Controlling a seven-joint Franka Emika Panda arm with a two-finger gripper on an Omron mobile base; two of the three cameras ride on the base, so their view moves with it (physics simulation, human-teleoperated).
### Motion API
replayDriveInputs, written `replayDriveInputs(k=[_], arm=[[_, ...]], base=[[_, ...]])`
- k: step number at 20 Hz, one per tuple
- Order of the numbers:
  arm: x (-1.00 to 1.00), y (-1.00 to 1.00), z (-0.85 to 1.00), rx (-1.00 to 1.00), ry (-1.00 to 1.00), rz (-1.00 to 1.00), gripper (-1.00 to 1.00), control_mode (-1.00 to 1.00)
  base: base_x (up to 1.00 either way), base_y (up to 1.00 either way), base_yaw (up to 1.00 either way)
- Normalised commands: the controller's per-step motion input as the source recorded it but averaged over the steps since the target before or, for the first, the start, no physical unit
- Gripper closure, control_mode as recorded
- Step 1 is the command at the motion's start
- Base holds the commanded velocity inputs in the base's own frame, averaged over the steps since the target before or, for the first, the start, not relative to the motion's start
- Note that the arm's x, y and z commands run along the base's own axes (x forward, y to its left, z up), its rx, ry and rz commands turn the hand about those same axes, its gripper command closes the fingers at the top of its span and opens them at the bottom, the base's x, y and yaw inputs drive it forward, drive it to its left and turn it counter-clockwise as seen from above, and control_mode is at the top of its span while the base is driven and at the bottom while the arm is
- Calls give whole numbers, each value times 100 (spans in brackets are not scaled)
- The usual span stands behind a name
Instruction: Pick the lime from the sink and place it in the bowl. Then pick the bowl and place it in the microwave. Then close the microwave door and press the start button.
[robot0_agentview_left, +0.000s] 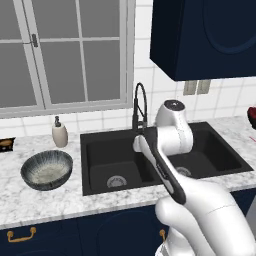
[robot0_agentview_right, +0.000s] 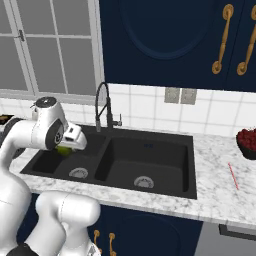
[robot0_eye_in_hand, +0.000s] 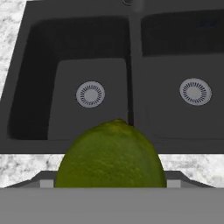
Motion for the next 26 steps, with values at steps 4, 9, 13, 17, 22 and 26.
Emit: replayDriveInputs(k=[4, 9, 13, 17, 22, 26], arm=[[9, 100, 23, -9, 8, 0, 100, -100], [0, 100, 23, -13, 1, 0, 100, -100], [4, 100, 9, -14, 6, 0, 100, -100], [15, 100, 1, -10, 9, 0, 100, -100], [29, 94, 0, -1, 5, 0, 100, -100], [36, 86, -4, 0, 0, 0, 100, -100]], base=[[0, 0, 0], [0, 0, 0], [0, 0, 0], [0, 0, 0], [0, 0, 0], [0, 0, 0]])
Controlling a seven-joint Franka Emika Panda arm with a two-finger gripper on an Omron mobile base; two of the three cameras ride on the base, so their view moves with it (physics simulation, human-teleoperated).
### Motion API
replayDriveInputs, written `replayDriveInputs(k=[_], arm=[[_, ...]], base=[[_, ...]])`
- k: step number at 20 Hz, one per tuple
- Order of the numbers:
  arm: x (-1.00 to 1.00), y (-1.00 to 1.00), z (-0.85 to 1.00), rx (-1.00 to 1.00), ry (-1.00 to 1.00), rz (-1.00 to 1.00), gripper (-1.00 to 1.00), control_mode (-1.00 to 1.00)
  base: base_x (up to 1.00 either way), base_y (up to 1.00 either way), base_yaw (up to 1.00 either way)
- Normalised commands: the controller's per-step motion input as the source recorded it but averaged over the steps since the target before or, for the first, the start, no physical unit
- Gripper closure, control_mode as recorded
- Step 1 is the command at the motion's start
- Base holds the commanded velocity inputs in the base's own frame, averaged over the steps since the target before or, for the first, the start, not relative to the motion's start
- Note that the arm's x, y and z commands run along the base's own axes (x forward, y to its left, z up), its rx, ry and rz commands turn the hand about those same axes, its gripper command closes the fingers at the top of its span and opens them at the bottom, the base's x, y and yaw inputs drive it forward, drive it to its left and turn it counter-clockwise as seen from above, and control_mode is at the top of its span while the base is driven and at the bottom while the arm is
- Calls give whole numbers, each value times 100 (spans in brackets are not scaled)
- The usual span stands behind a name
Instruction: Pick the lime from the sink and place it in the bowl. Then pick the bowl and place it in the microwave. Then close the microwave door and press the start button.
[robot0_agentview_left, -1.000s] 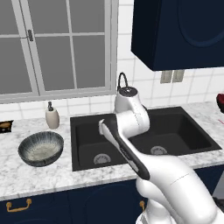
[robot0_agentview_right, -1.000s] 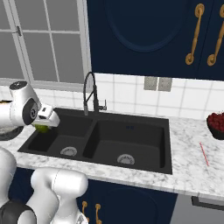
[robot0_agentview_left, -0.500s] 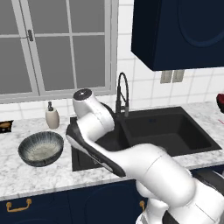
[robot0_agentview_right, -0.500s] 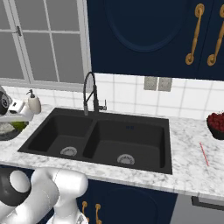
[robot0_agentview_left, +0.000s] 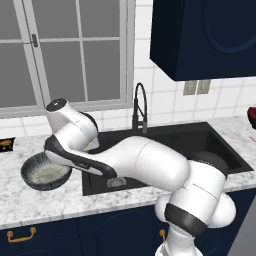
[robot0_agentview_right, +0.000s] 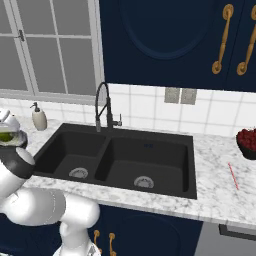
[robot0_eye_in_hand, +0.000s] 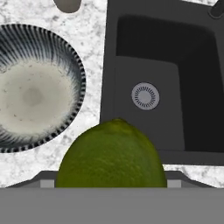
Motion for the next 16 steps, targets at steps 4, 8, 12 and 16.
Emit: replayDriveInputs(k=[4, 8, 12, 16], arm=[[38, 53, -24, 0, 0, 0, 100, -100], [35, 35, -36, 1, 0, 0, 100, -100], [29, 26, -53, 0, 2, -2, 100, -100], [31, 16, -35, 2, 0, -7, 100, -100]], base=[[0, 0, 0], [0, 0, 0], [0, 0, 0], [0, 0, 0]])
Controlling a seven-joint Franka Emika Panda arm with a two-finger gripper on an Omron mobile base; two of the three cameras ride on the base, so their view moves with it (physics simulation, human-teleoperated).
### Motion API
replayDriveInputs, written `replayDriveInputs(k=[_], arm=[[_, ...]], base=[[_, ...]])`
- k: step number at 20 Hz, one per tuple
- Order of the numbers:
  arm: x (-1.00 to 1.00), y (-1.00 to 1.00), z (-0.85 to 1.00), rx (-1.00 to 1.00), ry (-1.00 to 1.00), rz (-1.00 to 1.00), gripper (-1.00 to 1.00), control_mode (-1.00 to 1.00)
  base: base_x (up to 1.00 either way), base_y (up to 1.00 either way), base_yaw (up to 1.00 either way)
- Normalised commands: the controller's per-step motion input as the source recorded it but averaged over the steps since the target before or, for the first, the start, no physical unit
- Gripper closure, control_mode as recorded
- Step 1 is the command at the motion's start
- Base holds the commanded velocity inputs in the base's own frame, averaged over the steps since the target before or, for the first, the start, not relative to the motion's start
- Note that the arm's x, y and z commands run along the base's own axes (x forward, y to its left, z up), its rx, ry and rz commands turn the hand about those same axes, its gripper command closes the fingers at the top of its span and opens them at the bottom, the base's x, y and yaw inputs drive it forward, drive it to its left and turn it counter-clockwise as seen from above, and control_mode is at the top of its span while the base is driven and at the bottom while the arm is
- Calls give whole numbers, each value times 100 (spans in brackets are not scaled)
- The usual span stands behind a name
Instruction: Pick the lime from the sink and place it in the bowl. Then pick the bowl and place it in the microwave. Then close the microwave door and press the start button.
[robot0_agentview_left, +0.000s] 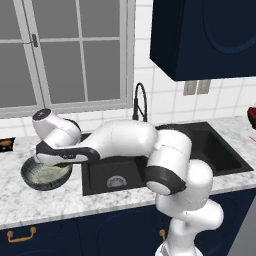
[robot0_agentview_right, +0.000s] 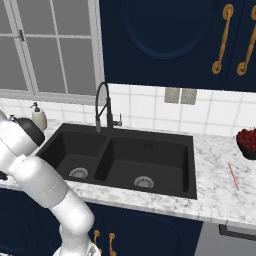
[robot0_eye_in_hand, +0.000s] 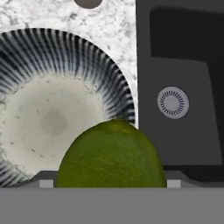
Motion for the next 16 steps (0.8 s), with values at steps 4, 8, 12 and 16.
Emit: replayDriveInputs(k=[4, 8, 12, 16], arm=[[39, 31, -25, 0, 3, -14, 100, -100], [14, 31, -41, 0, 2, -11, 100, -100], [0, 24, -32, 0, 0, -8, 100, -100], [0, 6, -39, 0, 0, -2, -100, -100]], base=[[0, 0, 0], [0, 0, 0], [0, 0, 0], [0, 0, 0]])
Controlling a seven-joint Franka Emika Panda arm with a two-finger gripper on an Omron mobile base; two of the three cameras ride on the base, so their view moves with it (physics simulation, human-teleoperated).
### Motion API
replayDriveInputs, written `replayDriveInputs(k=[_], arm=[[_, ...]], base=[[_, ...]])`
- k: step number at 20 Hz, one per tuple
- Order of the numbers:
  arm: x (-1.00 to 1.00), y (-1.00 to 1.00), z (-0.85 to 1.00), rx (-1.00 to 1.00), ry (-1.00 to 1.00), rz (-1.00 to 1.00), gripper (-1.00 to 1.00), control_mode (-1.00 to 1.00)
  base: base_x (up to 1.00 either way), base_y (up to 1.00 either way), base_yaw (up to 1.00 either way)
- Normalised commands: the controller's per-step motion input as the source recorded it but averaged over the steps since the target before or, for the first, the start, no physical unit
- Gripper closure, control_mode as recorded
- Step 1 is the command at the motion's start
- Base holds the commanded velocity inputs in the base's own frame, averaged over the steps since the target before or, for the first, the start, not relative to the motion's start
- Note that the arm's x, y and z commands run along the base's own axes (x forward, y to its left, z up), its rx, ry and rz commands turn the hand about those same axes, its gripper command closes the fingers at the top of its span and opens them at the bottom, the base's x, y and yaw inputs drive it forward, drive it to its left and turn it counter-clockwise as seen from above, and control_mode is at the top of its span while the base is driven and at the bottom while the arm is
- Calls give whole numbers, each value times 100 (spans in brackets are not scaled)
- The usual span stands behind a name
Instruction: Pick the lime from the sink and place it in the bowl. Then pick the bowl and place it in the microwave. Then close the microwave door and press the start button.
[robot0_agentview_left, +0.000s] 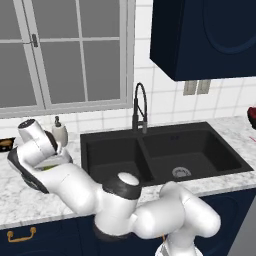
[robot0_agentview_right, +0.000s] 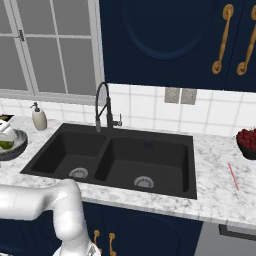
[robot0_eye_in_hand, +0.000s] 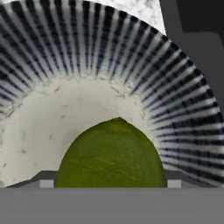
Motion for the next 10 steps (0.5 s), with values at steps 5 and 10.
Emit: replayDriveInputs(k=[5, 10], arm=[[0, -1, -35, 2, -3, 0, -100, -100], [0, -6, -2, 1, -20, 0, -100, -100]], base=[[0, 0, 0], [0, 0, 0]])
